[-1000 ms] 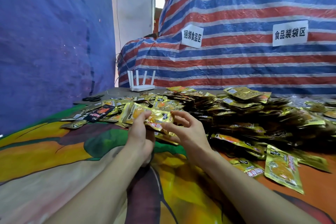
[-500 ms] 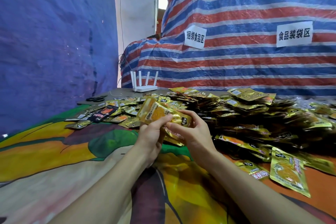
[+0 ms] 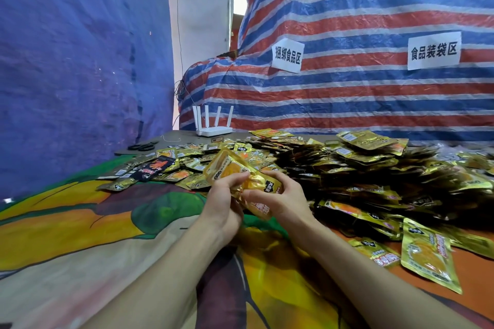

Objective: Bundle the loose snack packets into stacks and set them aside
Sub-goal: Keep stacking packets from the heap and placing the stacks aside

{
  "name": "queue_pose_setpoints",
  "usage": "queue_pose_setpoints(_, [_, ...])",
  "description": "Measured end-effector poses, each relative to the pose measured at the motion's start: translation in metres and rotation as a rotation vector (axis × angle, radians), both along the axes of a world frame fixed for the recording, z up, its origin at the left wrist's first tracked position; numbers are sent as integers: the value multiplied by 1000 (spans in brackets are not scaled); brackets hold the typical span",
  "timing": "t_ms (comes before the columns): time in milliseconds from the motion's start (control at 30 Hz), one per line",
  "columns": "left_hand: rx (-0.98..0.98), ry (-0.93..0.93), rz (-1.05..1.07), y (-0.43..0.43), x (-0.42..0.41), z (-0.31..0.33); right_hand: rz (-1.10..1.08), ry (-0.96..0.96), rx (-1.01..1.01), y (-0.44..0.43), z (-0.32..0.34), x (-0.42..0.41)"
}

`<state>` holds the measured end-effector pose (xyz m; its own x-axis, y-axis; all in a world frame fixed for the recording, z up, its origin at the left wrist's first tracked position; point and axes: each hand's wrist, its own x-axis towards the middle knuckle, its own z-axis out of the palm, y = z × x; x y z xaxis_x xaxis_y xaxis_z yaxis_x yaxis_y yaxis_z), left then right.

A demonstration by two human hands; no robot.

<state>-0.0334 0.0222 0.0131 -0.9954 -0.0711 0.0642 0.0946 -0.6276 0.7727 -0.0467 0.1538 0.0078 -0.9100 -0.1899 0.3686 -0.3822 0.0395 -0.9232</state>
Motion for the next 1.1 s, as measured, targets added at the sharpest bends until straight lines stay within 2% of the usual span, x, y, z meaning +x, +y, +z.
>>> queue_pose_setpoints(100, [-12,-53,-63,-3,-2,0,69,-38,64,5,0,-2])
queue_pose_setpoints(267, [-51,-81,-107,-1,2,2,65,-113,35,9,12,1])
queue_pose_setpoints(367, [-40,1,-35,-1,-2,-1,-25,-78,-17,18,29,4])
queue_pose_setpoints(433, [-23,-25,98,0,-4,-3,-179,3,-5,27,44,2])
queue_pose_setpoints(500, [-56,-112,231,1,-9,-8,-391,123,96,37,61,-8])
queue_pose_setpoints(567, [-124,-149,308,3,-12,-13,-598,227,283,48,78,-23])
queue_pose_setpoints(700, [-151,-124,328,6,-14,-17,-812,360,695,62,100,-58])
queue_pose_setpoints(800, [-137,-99,350,5,-14,-17,-922,289,1110,63,93,-72])
queue_pose_setpoints(867, [-110,-85,395,3,-14,-16,-859,144,1293,59,82,-73])
queue_pose_setpoints(967, [-110,-83,488,3,-12,-13,-800,89,1401,50,70,-72])
queue_pose_setpoints(1100, [-125,-54,600,8,-6,-12,-860,260,1324,34,70,-68])
